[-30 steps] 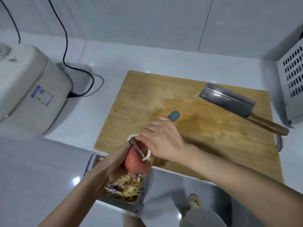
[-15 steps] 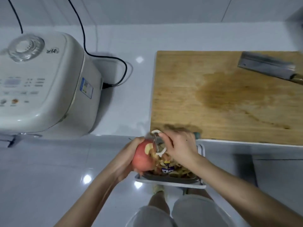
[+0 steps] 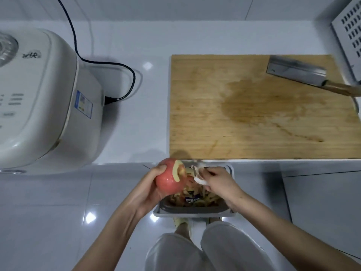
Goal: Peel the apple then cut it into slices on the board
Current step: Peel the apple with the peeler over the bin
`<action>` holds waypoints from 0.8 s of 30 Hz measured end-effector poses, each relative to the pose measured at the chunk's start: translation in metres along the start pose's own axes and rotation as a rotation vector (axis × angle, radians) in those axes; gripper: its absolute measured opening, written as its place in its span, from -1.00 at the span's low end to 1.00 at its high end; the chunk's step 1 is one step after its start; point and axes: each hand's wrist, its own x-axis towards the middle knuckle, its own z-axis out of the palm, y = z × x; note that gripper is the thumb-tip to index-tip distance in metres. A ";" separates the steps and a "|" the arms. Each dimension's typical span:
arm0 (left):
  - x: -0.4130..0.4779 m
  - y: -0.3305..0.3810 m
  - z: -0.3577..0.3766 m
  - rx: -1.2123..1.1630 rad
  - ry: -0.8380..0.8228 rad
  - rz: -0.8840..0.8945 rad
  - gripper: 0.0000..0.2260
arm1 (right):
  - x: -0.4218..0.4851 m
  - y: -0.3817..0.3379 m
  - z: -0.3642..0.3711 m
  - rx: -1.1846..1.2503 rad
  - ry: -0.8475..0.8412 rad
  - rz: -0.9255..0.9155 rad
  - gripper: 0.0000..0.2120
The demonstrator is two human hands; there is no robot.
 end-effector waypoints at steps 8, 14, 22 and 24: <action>0.016 -0.013 0.026 -0.082 -0.025 -0.144 -0.39 | -0.009 -0.010 0.009 0.043 0.184 -0.293 -0.61; 0.007 -0.010 0.026 0.113 -0.005 -0.377 -0.30 | -0.008 0.003 -0.008 -0.300 0.283 -0.717 -0.70; 0.001 -0.015 0.028 0.203 -0.067 -0.266 -0.51 | 0.010 -0.026 -0.029 -0.645 0.243 -1.056 -0.70; 0.001 -0.016 0.031 0.252 -0.029 -0.201 -0.56 | 0.010 -0.033 -0.023 -0.667 0.213 -1.085 -0.65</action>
